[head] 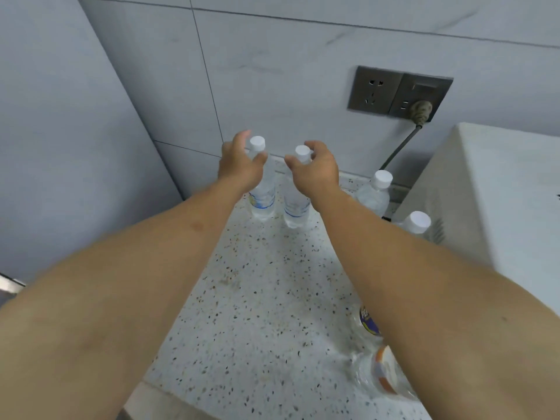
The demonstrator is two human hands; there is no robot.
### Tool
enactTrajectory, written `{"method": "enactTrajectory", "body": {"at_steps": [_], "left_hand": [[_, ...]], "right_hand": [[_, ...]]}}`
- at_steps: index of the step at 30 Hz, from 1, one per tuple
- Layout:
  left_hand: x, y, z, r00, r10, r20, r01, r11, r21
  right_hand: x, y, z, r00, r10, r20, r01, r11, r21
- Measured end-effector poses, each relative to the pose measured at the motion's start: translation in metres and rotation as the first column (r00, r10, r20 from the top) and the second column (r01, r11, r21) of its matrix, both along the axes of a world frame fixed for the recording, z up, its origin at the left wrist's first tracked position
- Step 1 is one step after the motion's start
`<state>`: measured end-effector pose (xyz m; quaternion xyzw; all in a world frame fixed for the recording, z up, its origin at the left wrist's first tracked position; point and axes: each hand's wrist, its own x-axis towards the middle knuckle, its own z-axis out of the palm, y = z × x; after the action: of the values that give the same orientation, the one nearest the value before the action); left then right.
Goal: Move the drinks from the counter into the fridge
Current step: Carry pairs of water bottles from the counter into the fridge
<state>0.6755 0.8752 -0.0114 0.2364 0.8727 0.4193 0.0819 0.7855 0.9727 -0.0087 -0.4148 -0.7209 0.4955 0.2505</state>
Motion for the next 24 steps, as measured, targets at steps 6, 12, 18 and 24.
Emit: {"method": "enactTrajectory", "body": {"at_steps": [6,12,18,24], "left_hand": [[-0.003,-0.009,0.007,0.965,-0.174,-0.194,0.158,0.983,-0.094],[0.034,-0.04,-0.005,0.98,-0.054,-0.19,0.049,0.998,-0.03],[0.103,-0.105,-0.035,0.984,0.175,-0.03,-0.165,0.963,0.211],[0.144,-0.146,-0.026,0.975,0.221,-0.022,-0.204,0.93,0.305]], "right_hand": [[0.005,-0.001,0.007,0.978,0.058,0.199,-0.085,0.988,0.132],[0.032,-0.029,0.009,0.969,0.037,0.244,-0.09,0.973,0.212],[0.088,-0.097,-0.017,1.0,0.022,0.004,-0.022,0.976,0.217],[0.122,-0.129,-0.017,0.995,0.042,-0.093,-0.022,0.977,0.211]]}}
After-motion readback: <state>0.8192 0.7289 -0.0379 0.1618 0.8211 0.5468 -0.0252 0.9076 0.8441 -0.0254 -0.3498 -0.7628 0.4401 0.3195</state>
